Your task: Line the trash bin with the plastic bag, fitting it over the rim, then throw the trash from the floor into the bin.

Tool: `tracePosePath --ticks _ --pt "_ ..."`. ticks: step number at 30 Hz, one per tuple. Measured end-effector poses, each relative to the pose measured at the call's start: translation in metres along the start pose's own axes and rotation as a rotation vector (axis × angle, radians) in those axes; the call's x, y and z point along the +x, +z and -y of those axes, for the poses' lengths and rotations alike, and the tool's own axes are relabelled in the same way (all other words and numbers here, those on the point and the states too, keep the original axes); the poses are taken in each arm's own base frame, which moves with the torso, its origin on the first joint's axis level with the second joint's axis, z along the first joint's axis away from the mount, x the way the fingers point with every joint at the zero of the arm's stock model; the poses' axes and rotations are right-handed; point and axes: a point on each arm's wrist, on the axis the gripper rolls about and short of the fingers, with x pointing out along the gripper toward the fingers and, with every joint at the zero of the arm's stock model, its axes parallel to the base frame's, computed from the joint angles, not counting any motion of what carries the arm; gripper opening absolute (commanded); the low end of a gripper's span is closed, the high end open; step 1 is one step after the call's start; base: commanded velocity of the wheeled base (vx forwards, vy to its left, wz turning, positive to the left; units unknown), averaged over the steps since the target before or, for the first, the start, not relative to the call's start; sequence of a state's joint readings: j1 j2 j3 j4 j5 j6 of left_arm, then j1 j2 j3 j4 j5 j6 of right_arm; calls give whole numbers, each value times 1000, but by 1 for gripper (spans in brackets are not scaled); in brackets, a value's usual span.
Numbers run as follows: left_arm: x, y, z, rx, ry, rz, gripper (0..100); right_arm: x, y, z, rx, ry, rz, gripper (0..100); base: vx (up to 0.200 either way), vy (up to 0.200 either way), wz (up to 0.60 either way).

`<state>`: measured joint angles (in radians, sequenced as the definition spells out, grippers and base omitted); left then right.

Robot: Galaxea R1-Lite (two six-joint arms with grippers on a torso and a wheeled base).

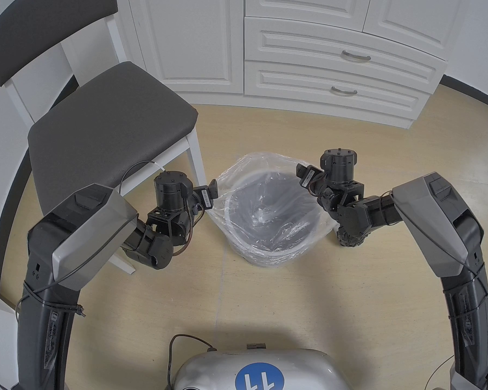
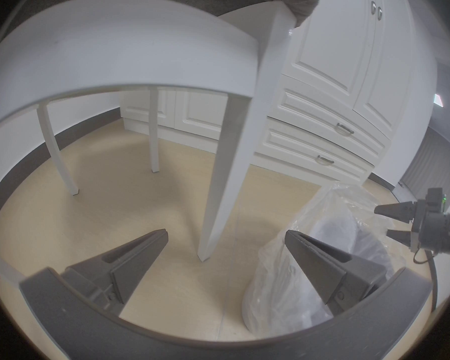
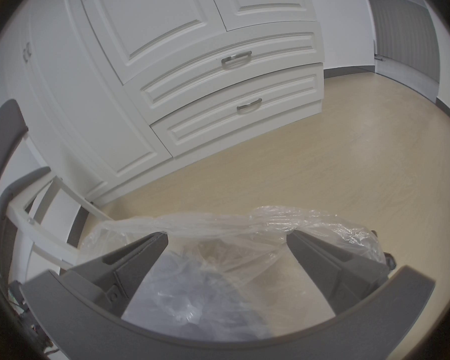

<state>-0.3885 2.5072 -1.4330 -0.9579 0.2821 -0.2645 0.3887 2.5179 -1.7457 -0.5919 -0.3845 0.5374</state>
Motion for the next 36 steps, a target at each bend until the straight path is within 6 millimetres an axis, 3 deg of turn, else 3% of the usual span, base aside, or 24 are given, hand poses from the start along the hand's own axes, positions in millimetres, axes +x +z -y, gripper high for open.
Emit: tracePosePath --ticks 13,20,28,36 --pt "25 -17 -6 -10 65 44 100 38 -26 12 55 -6 51 100 0 0 0" --pt "28 -27 -8 -4 72 30 100 46 -33 22 89 -22 50 100 0 0 0" --pt "28 -32 -8 0 73 19 100 40 -30 17 78 -25 27 100 0 0 0" --pt "26 -32 -7 1 72 14 100 2 7 2 35 -47 -69 100 0 0 0"
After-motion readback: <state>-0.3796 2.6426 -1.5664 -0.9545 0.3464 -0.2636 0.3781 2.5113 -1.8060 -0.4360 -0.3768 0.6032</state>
